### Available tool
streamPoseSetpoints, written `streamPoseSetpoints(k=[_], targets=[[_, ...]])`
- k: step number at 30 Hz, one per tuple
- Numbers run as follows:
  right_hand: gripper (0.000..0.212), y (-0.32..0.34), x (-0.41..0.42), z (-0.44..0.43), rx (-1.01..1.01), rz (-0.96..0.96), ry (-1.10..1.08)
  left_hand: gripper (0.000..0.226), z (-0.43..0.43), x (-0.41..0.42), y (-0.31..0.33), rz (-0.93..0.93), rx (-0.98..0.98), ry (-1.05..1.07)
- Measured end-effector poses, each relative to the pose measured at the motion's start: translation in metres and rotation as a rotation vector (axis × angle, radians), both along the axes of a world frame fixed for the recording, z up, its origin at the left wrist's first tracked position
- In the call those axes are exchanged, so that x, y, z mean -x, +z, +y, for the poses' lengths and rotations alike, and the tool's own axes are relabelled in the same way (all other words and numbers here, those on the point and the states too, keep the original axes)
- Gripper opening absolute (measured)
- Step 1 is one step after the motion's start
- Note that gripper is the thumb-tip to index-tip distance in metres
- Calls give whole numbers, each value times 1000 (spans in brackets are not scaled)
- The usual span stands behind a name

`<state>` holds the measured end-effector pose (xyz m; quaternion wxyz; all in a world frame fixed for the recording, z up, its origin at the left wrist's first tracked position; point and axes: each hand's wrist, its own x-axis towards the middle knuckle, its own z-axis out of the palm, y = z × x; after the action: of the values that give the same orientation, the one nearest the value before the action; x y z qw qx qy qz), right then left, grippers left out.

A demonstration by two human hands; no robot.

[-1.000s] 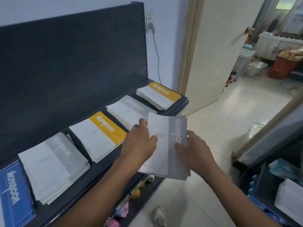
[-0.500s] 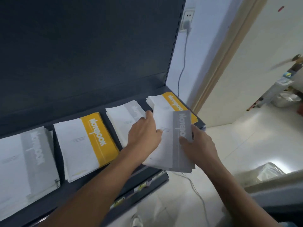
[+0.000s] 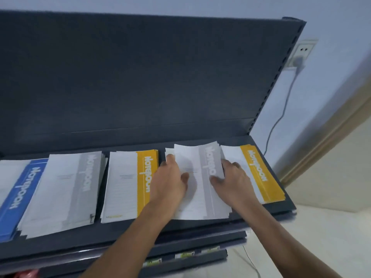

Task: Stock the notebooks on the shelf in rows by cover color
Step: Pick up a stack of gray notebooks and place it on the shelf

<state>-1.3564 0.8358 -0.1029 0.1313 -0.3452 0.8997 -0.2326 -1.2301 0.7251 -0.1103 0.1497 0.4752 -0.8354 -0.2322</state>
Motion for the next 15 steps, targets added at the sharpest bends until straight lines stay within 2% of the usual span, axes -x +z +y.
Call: streamPoseSetpoints(k=[11,15], targets=[[27,-8,21,-25,-32,44,146,51,4,20,-4,-137,105,155],[27,-9,27,-28,-74,80,210,49,7,25,-3,-163,151,182]])
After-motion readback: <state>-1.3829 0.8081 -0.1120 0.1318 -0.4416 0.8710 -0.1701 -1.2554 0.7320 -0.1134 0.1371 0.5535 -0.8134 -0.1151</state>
